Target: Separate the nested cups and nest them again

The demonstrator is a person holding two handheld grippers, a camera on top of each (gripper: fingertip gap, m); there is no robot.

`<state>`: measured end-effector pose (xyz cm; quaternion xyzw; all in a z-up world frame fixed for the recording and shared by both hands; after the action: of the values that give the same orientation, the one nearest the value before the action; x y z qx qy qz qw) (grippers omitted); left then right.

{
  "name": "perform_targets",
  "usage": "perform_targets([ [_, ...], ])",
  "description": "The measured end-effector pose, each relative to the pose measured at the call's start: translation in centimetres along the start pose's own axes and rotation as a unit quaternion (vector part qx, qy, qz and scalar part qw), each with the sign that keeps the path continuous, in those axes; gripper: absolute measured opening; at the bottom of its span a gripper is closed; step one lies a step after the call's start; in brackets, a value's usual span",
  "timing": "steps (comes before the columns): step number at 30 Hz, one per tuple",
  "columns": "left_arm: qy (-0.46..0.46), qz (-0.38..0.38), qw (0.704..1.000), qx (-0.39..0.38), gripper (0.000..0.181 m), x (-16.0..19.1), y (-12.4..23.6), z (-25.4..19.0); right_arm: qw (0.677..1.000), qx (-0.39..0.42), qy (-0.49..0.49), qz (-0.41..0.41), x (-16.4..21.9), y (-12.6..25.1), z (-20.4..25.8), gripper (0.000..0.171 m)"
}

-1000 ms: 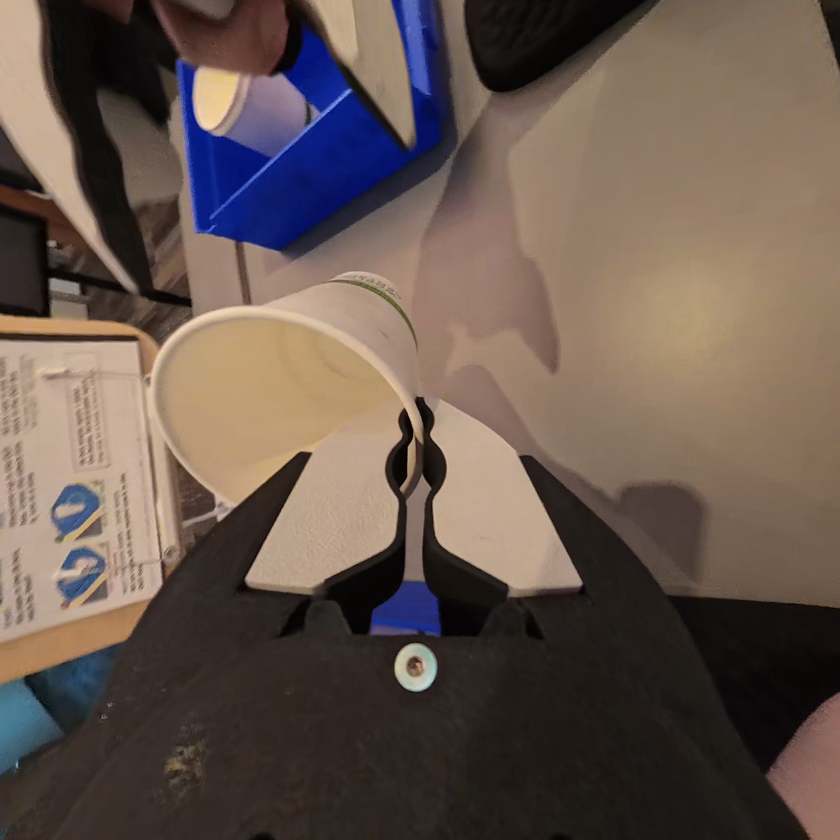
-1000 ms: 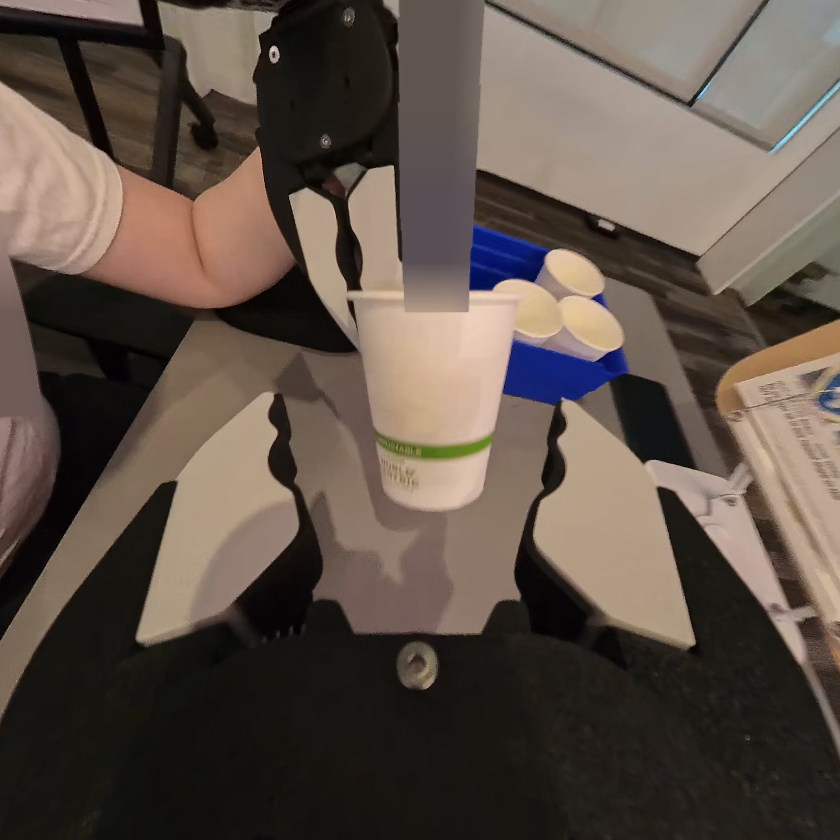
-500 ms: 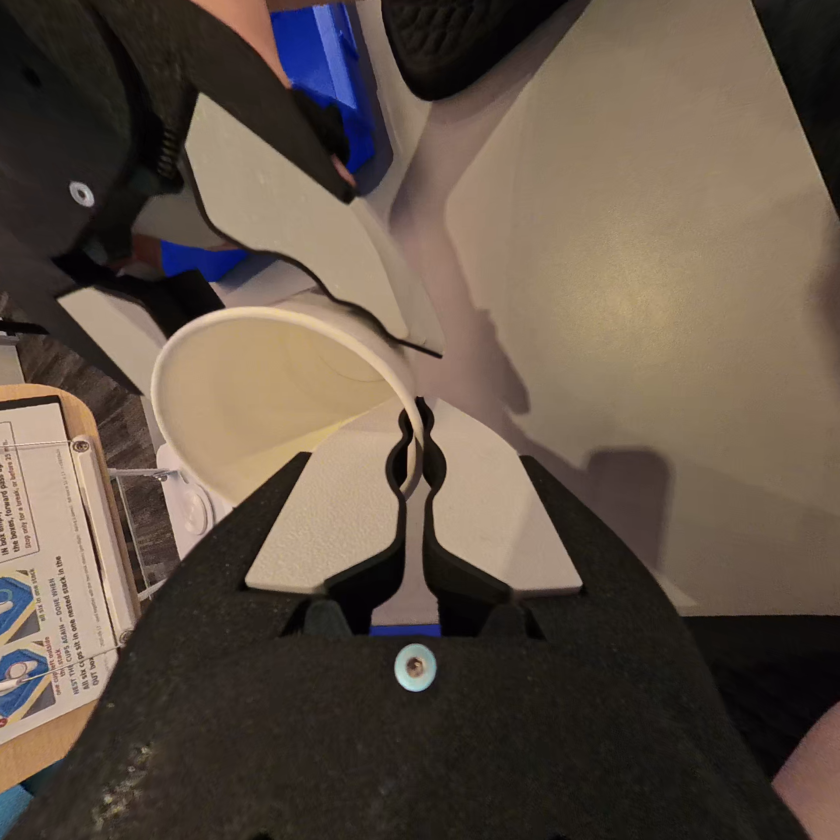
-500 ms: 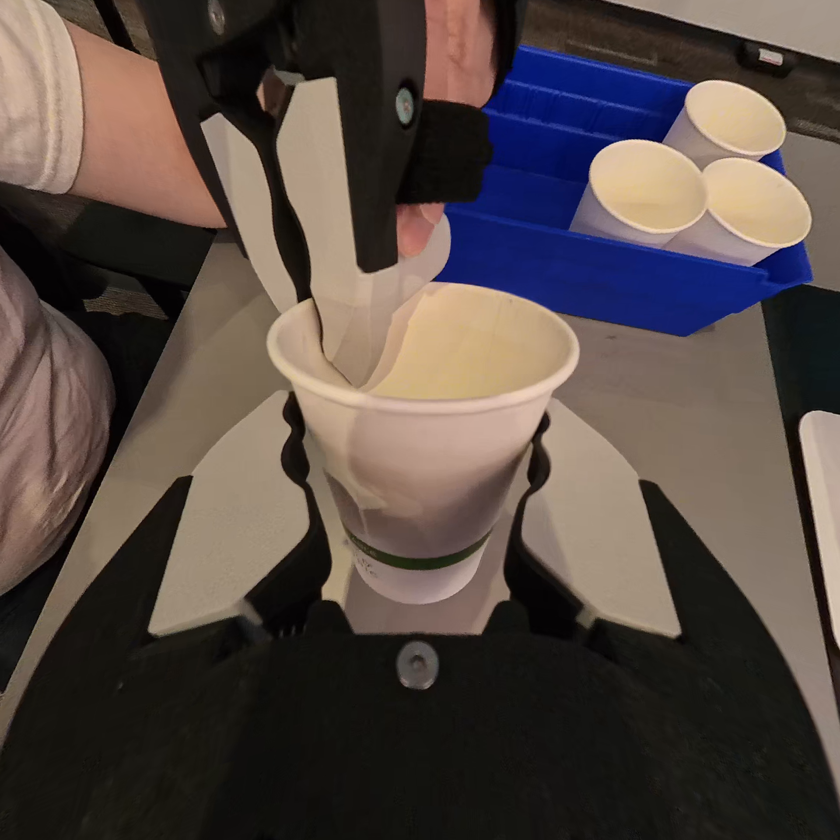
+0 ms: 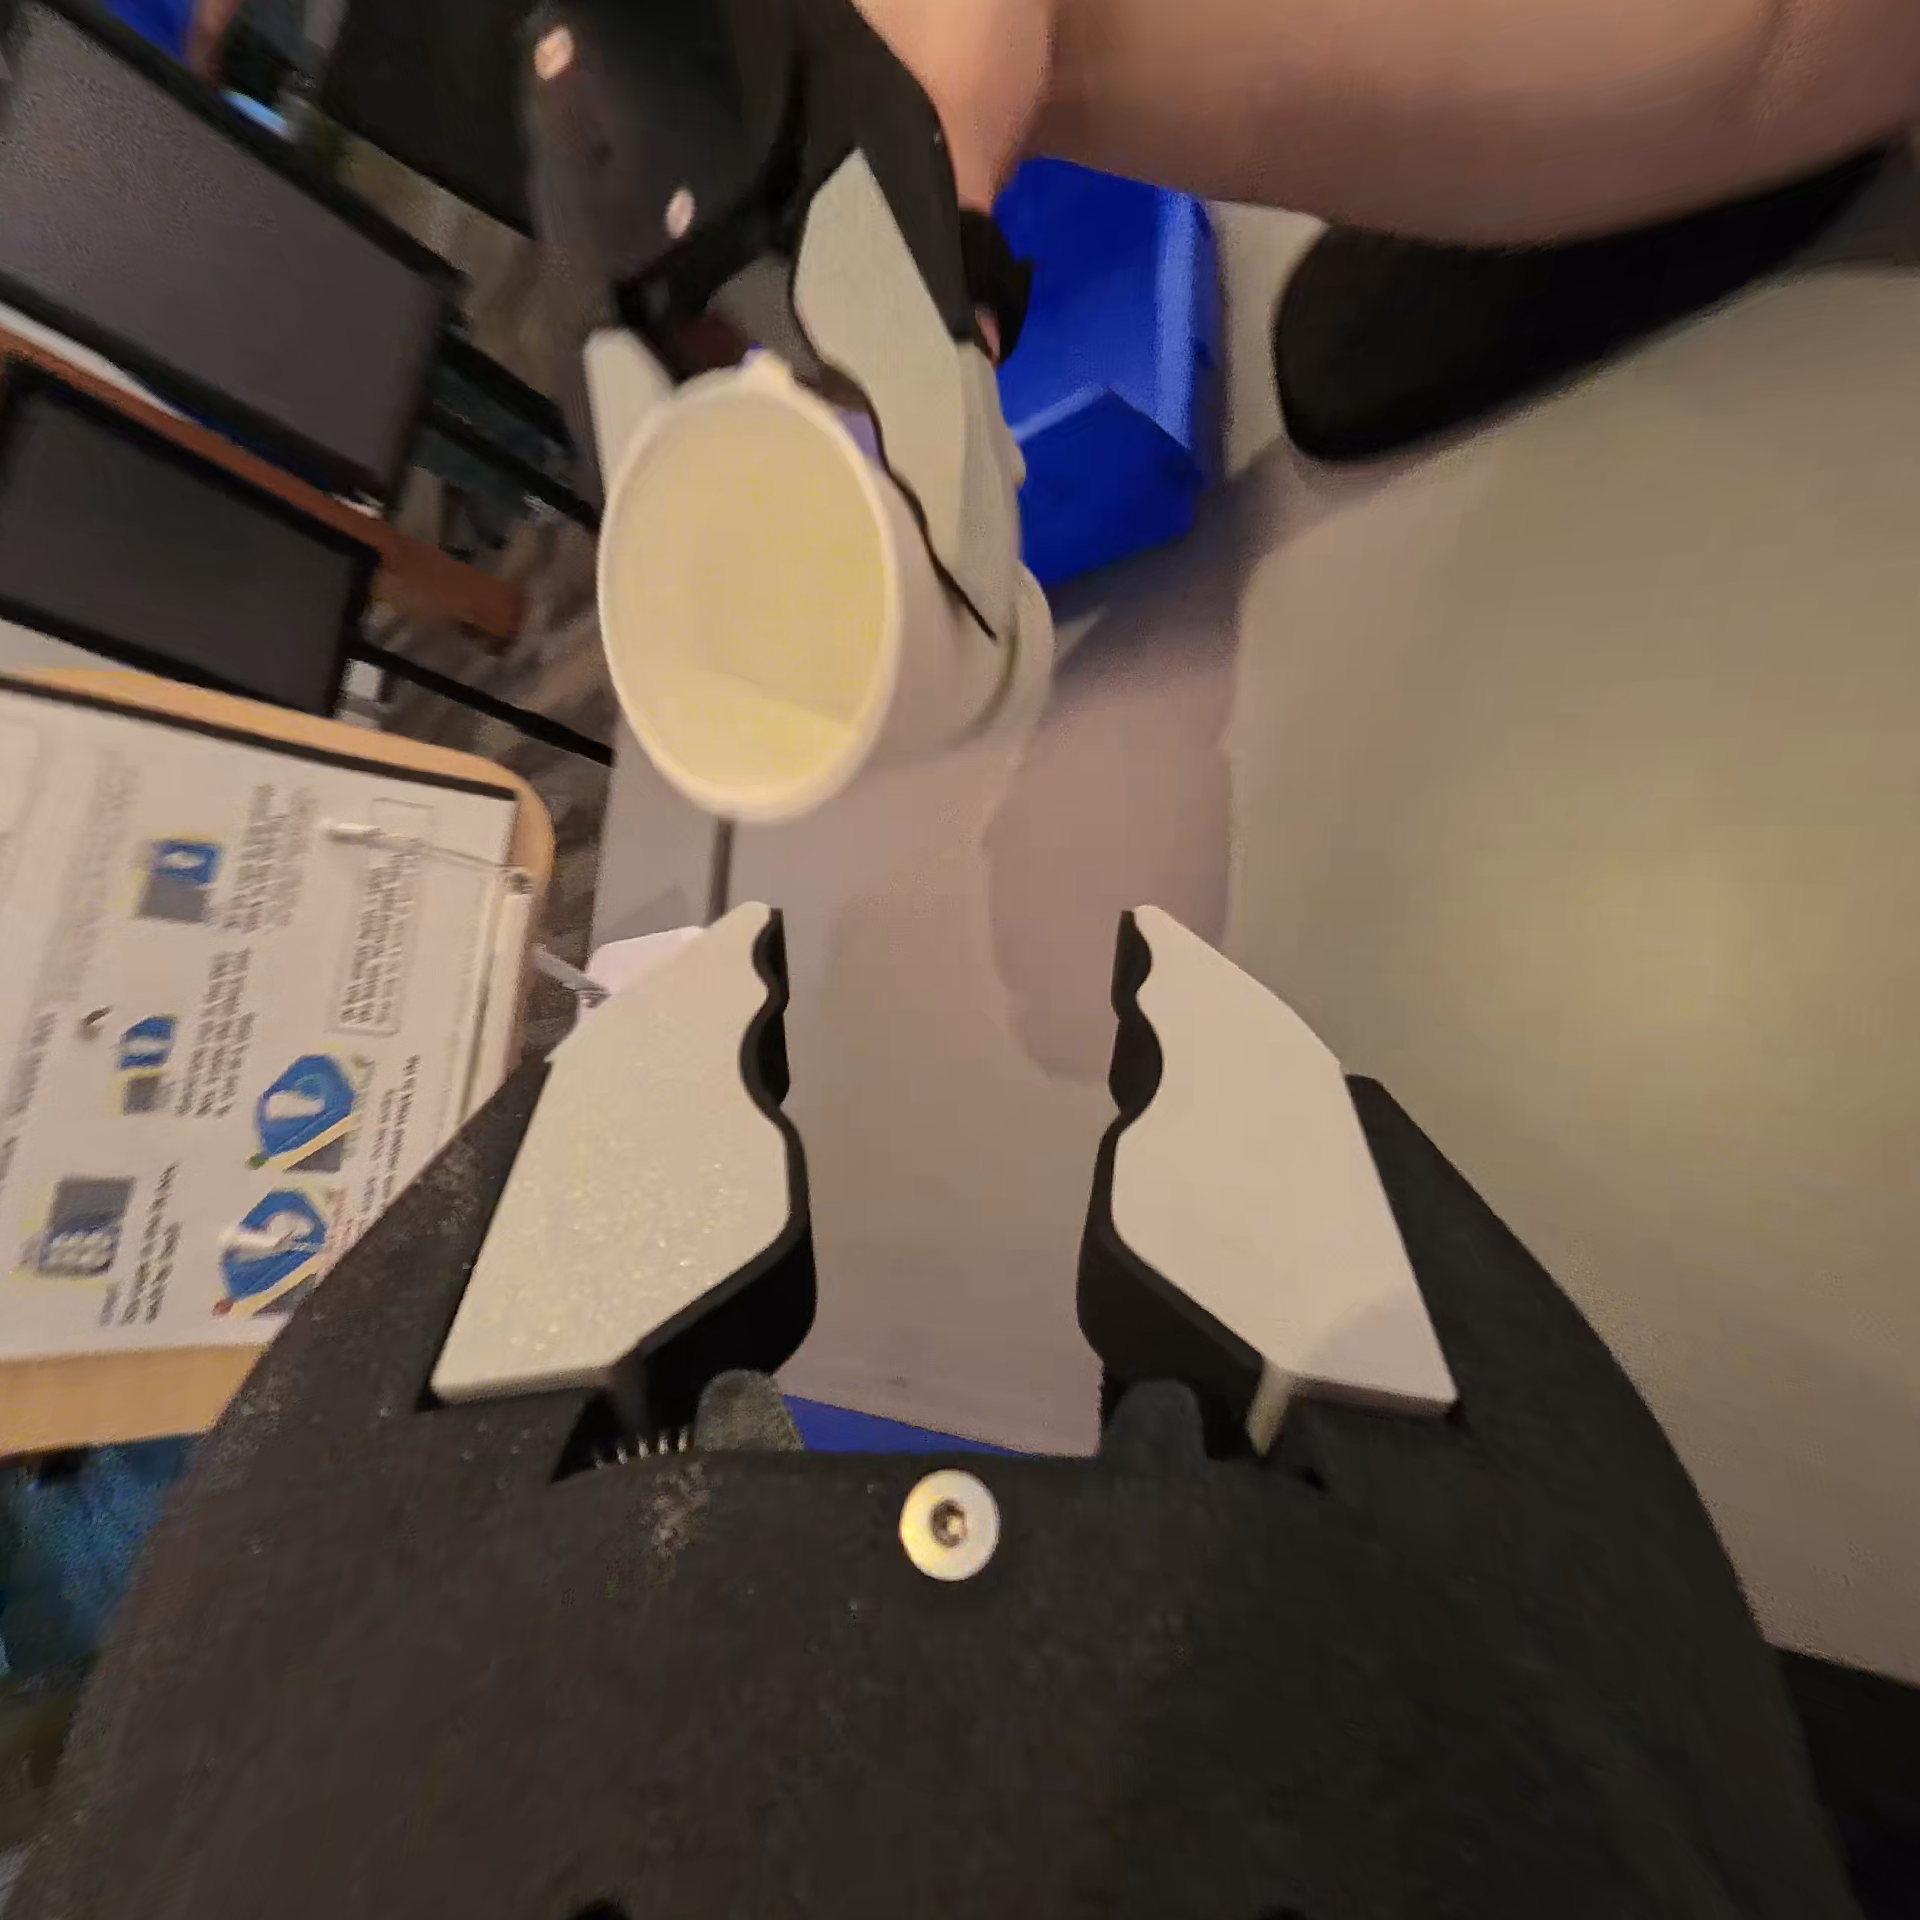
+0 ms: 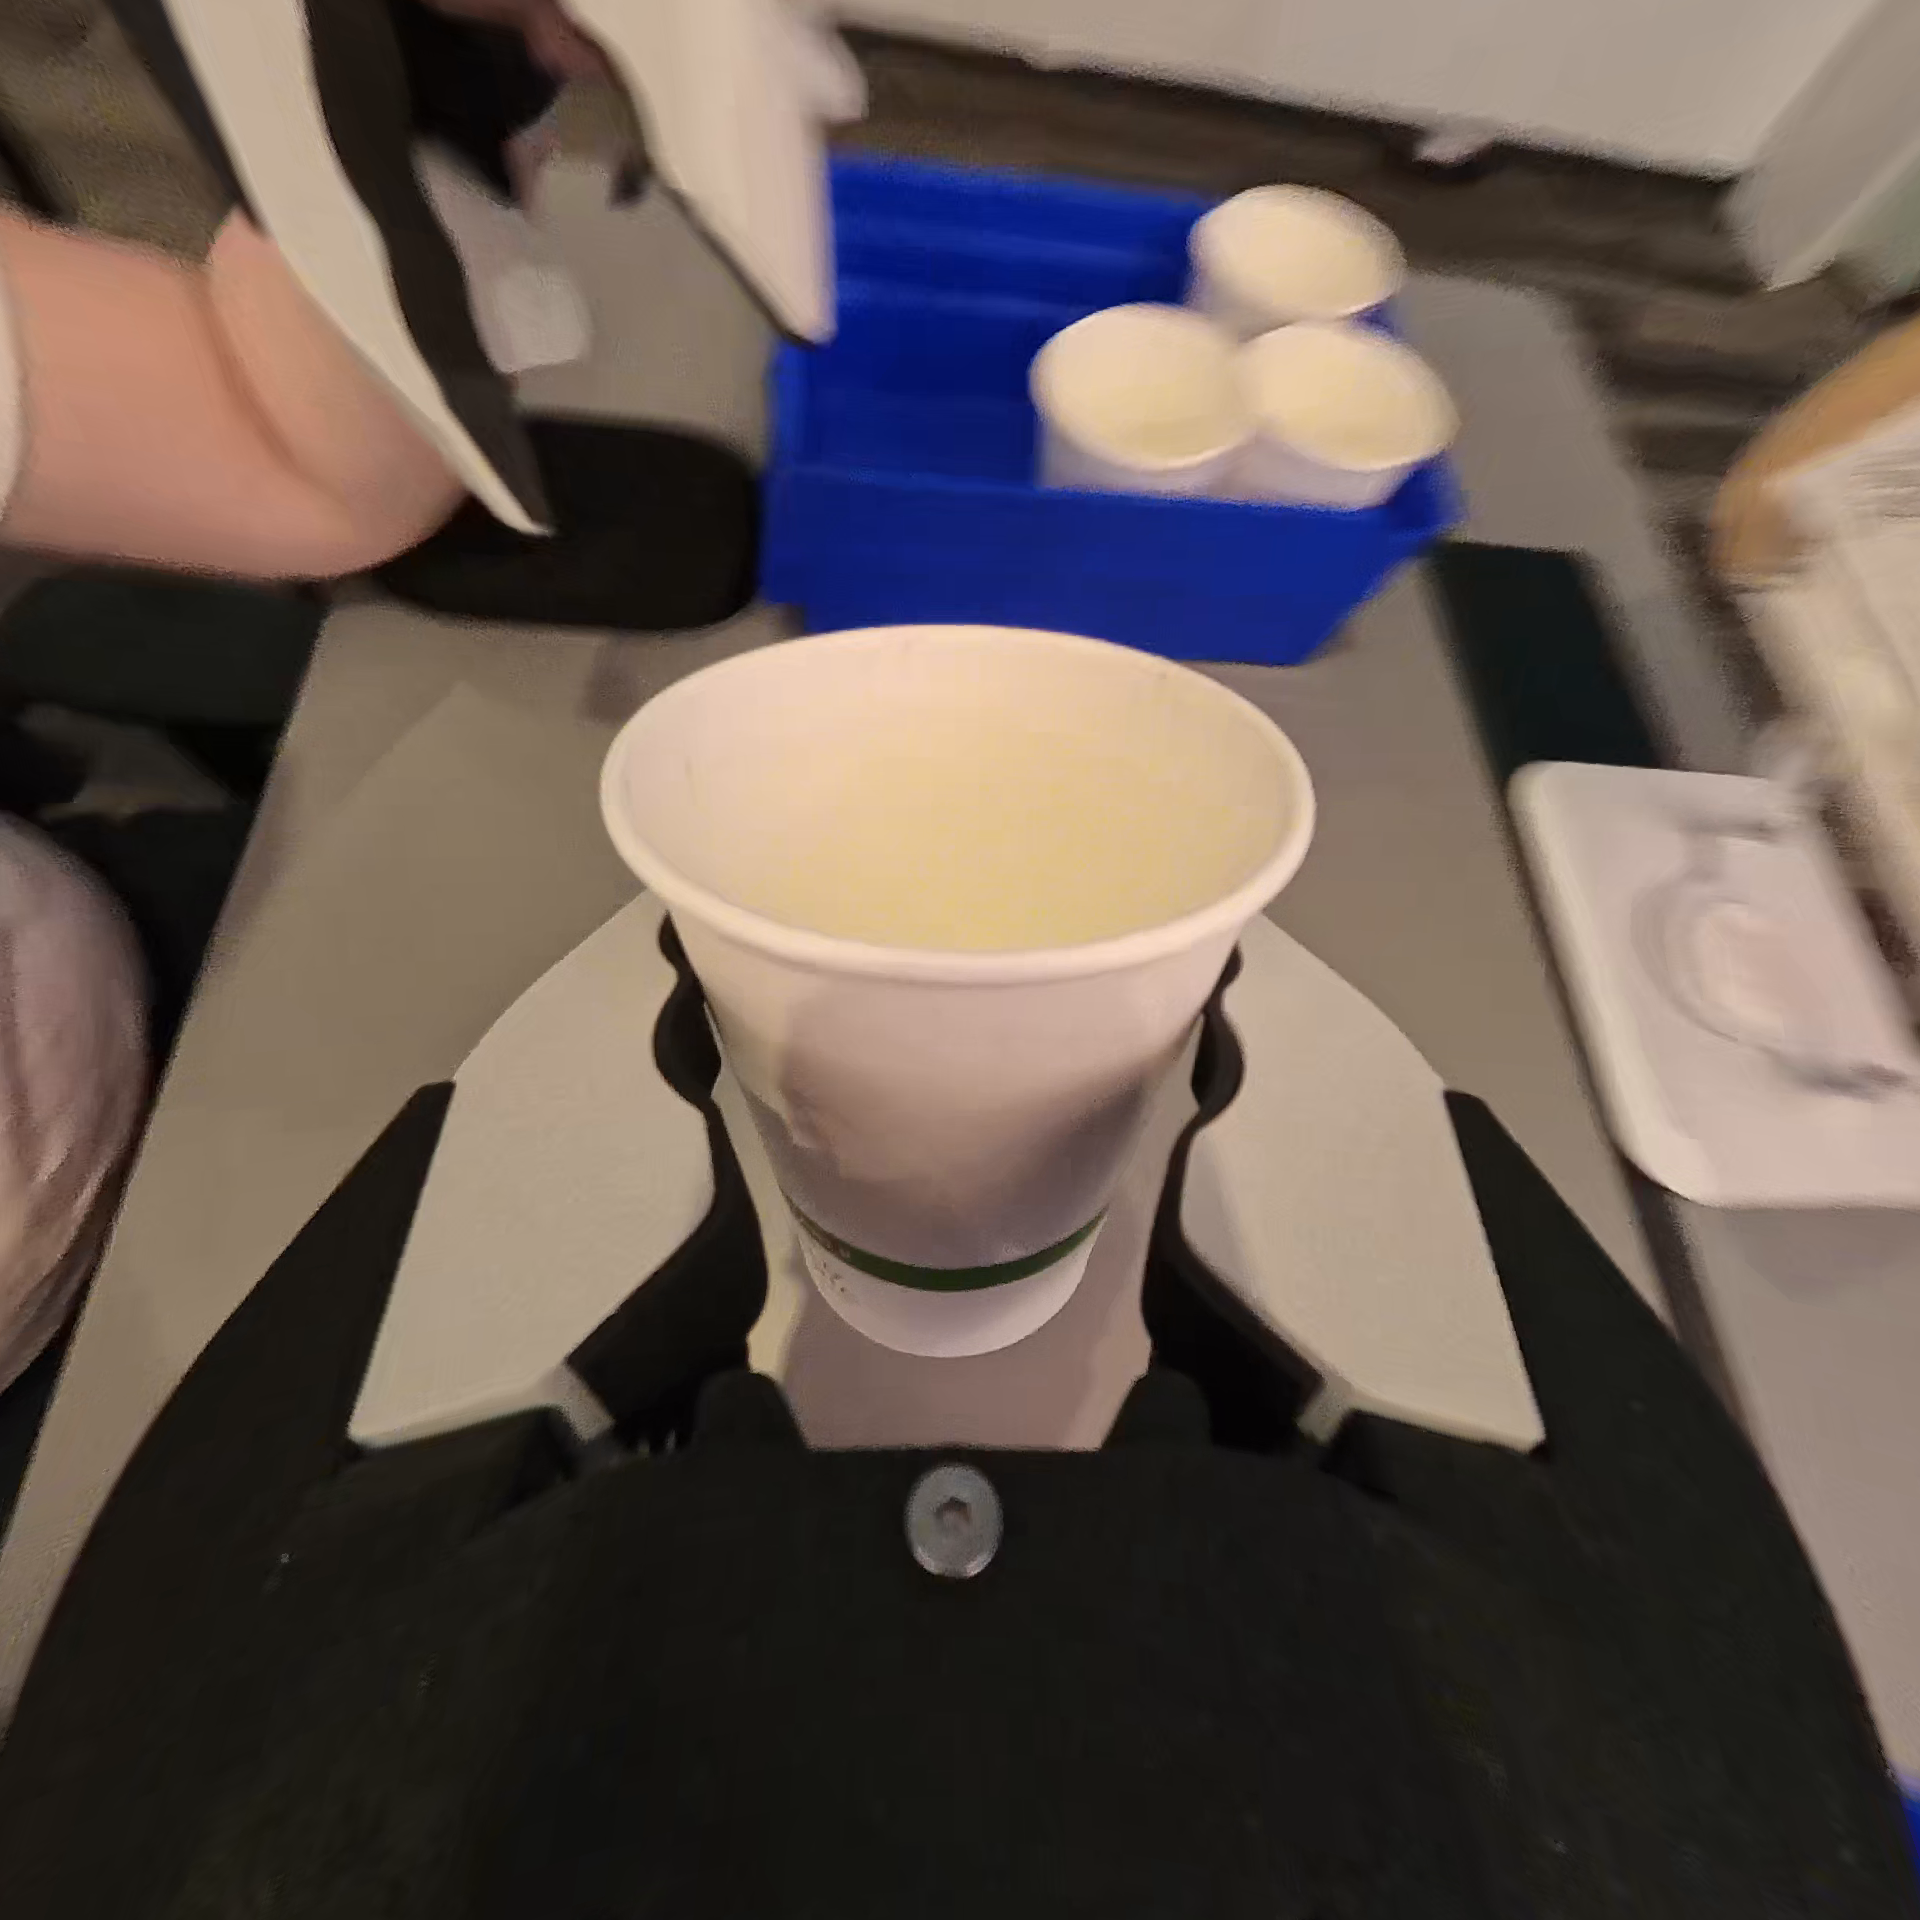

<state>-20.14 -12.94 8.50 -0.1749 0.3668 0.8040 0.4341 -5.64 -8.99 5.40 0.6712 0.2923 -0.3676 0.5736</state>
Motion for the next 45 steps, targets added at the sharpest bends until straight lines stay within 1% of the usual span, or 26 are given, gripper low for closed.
perform_targets([
  [1,0.008,-0.007,1.0,-0.012,0.056,0.1,0.7,0.5,0.998,0.052,-0.009,-0.036,-0.1,2.7,-1.4,0.09],
  [2,0.011,-0.007,1.0,-0.02,0.053,0.3,1.2,0.8,0.987,0.137,-0.022,-0.081,0.0,6.0,-3.4,0.091],
  [3,0.01,-0.001,1.0,-0.028,0.052,0.6,1.6,1.0,0.96,0.246,-0.042,-0.126,0.7,10.0,-5.7,0.091],
  [4,0.007,0.01,0.999,-0.035,0.052,0.9,1.8,1.2,0.925,0.338,-0.062,-0.16,2.0,13.7,-7.2,0.09],
  [5,0.004,0.021,0.999,-0.038,0.052,1.2,1.9,1.2,0.9,0.39,-0.074,-0.182,3.7,16.5,-8.0,0.09],
  [7,-0.002,0.033,0.999,-0.039,0.053,1.5,1.8,1.1,0.868,0.432,-0.105,-0.222,7.3,20.1,-9.0,0.09],
  [9,-0.006,0.036,0.999,-0.037,0.053,1.4,1.5,0.9,0.849,0.439,-0.153,-0.249,10.6,21.7,-10.0,0.09],
  [10,-0.009,0.037,0.999,-0.035,0.053,1.3,1.4,0.8,0.843,0.438,-0.17,-0.262,11.9,22.1,-10.4,0.09],
  [12,-0.015,0.04,0.999,-0.029,0.053,1.2,1.1,0.5,0.84,0.44,-0.19,-0.253,13.8,22.2,-10.9,0.091],
  [15,-0.02,0.048,0.998,-0.024,0.053,1.3,0.8,0.3,0.862,0.417,-0.187,-0.218,15.2,21.1,-11.1,0.091],
  [20,-0.019,0.051,0.998,-0.021,0.053,1.5,0.7,0.3,0.886,0.384,-0.223,-0.136,17.9,19.1,-11.5,0.091],
  [24,-0.02,0.048,0.998,-0.021,0.052,1.4,0.8,0.3,0.883,0.362,-0.281,-0.1,18.9,18.4,-11.4,0.092],
  [26,-0.021,0.052,0.998,-0.018,0.052,1.5,0.8,0.2,0.885,0.359,-0.293,-0.047,19.6,18.1,-11.0,0.096],
  [27,-0.022,0.055,0.998,-0.018,0.052,1.6,0.7,0.1,0.885,0.358,-0.296,-0.018,19.9,18.0,-10.8,0.092],
  [29,-0.023,0.059,0.998,-0.015,0.053,1.7,0.7,0.1,0.883,0.355,-0.305,0.026,20.3,17.9,-10.3,0.097],
  [33,-0.021,0.074,0.997,-0.02,0.053,2.2,0.7,0.3,0.873,0.363,-0.317,0.079,20.3,18.2,-9.5,0.098],
  [35,-0.017,0.092,0.995,-0.029,0.053,2.9,1.2,0.6,0.861,0.366,-0.332,0.122,20.6,18.5,-8.8,0.098],
  [38,0.005,0.143,0.987,-0.068,0.053,5.2,2.7,2.0,0.844,0.37,-0.341,0.187,20.8,19.0,-7.5,0.101],
  [40,0.038,0.198,0.973,-0.108,0.049,7.8,4.4,3.4,0.83,0.387,-0.336,0.219,20.4,19.7,-6.8,0.102],
  [42,0.078,0.275,0.948,-0.141,0.044,11.4,5.9,4.5,0.835,0.402,-0.314,0.207,18.9,20.0,-6.6,0.1],
  [45,0.116,0.365,0.913,-0.14,0.045,16.4,6.4,5.1,0.847,0.432,-0.274,0.145,15.8,20.2,-7.2,0.093],
])
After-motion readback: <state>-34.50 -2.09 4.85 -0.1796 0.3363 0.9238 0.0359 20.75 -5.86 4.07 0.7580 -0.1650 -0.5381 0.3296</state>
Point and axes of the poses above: each gripper's, where its closed fingertips meet, y back along the fingers, x out of its underside, z = x × y across the jaws, the point moved 4 cm from there along y, back along the fingers, and after that the axes turned 7 degrees about -x, right-handed, at the moved point
